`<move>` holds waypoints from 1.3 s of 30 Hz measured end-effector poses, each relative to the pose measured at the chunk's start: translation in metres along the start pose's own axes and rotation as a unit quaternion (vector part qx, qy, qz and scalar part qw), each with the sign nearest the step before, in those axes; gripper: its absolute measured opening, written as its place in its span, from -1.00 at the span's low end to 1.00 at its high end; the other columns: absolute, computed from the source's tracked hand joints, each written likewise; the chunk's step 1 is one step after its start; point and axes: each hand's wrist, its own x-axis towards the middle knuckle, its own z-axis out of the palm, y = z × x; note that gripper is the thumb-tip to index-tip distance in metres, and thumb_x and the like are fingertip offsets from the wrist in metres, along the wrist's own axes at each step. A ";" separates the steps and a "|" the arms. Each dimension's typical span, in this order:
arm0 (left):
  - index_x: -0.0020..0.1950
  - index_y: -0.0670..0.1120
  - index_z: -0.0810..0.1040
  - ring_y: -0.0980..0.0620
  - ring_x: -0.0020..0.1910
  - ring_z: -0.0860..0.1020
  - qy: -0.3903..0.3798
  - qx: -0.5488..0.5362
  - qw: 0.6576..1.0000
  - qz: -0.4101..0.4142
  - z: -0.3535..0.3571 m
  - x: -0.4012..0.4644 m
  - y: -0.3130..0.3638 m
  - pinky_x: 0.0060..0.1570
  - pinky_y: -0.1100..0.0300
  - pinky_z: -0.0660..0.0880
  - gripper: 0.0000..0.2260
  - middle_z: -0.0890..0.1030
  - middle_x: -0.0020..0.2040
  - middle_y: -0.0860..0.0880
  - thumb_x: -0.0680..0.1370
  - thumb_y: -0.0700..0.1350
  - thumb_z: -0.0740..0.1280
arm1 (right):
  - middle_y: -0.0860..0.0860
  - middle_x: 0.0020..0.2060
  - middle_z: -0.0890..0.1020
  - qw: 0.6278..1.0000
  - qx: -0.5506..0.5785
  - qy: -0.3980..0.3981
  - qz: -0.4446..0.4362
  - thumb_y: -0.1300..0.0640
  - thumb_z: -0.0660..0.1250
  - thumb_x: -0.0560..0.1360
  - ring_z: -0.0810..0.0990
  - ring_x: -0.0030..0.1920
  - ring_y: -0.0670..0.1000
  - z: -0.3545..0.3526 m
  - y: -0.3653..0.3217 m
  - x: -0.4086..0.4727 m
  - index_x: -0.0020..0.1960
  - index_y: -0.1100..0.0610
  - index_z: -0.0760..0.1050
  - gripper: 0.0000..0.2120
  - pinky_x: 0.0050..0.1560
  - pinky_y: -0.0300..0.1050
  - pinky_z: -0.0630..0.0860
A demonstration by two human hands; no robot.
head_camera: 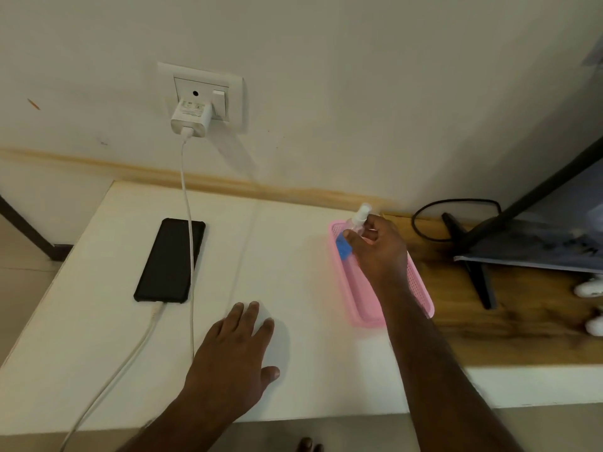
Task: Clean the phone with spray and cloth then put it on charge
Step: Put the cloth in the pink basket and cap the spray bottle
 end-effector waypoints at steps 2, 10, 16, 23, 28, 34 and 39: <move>0.61 0.11 0.00 -0.12 0.62 -0.11 0.000 0.001 1.000 -0.002 0.001 0.000 0.000 0.54 -0.04 -0.06 -0.30 -0.14 0.65 -0.04 0.56 0.37 0.10 | -0.16 0.01 0.61 1.000 0.006 0.003 0.002 -0.04 0.46 0.49 0.57 -0.06 -0.14 0.001 0.002 -0.001 0.24 0.03 0.54 -0.64 -0.17 -0.37 0.47; 0.61 0.11 -0.02 -0.10 0.62 -0.13 0.005 0.003 1.000 0.004 0.001 -0.002 0.000 0.54 -0.02 -0.06 -0.30 -0.16 0.65 -0.04 0.57 0.37 0.09 | -0.11 0.13 0.63 0.999 0.013 -0.021 0.030 -0.06 0.43 0.52 0.58 0.03 -0.09 0.005 0.006 -0.003 0.33 0.00 0.49 -0.59 -0.01 -0.17 0.55; 0.61 0.12 -0.01 -0.09 0.62 -0.12 0.000 0.003 1.000 0.000 0.000 -0.001 0.000 0.54 -0.01 -0.05 -0.30 -0.14 0.65 -0.03 0.56 0.38 0.08 | -0.10 0.17 0.61 0.996 0.032 -0.064 0.047 -0.01 0.51 0.46 0.59 0.12 -0.03 -0.004 0.008 -0.004 0.36 0.01 0.45 -0.48 0.02 -0.15 0.58; 0.57 0.12 0.21 0.01 0.58 0.15 0.040 -0.062 0.997 -0.023 -0.015 0.003 0.009 0.51 0.06 0.11 -0.38 0.18 0.61 0.05 0.58 0.37 0.03 | -0.17 0.01 0.61 0.997 -0.068 -0.021 0.031 -0.07 0.42 0.50 0.57 -0.04 -0.20 -0.060 0.023 0.001 0.19 -0.08 0.53 -0.71 -0.20 -0.30 0.41; 0.40 0.08 0.47 0.06 0.20 0.57 0.102 -0.283 0.951 -0.072 -0.040 0.037 0.060 0.18 0.14 0.46 -0.44 0.62 0.23 0.08 0.54 0.38 0.14 | -0.10 -0.16 0.63 0.966 -0.225 -0.097 0.083 -0.02 0.36 0.50 0.56 -0.27 -0.18 -0.088 0.047 -0.005 0.00 -0.10 0.58 -0.91 -0.34 -0.23 0.44; 0.37 -0.07 0.49 -0.10 0.10 0.64 0.068 -0.423 0.895 -0.128 -0.050 0.071 0.117 0.20 0.04 0.53 -0.53 0.70 0.12 -0.06 0.57 0.18 0.31 | -0.03 -0.11 0.65 0.944 -0.257 -0.148 0.145 0.04 0.42 0.48 0.62 -0.19 -0.06 -0.101 0.066 -0.004 0.06 0.01 0.58 -0.83 -0.28 -0.18 0.54; 0.04 -0.12 0.60 -0.10 -0.13 0.68 0.072 -0.428 0.889 -0.147 -0.051 0.091 0.126 0.03 -0.05 0.61 -0.82 0.70 -0.11 -0.07 0.56 -0.03 0.35 | -0.02 -0.08 0.66 0.949 -0.249 -0.129 0.144 0.13 0.37 0.52 0.60 -0.25 -0.10 -0.098 0.077 -0.002 0.04 0.02 0.59 -0.89 -0.41 -0.27 0.46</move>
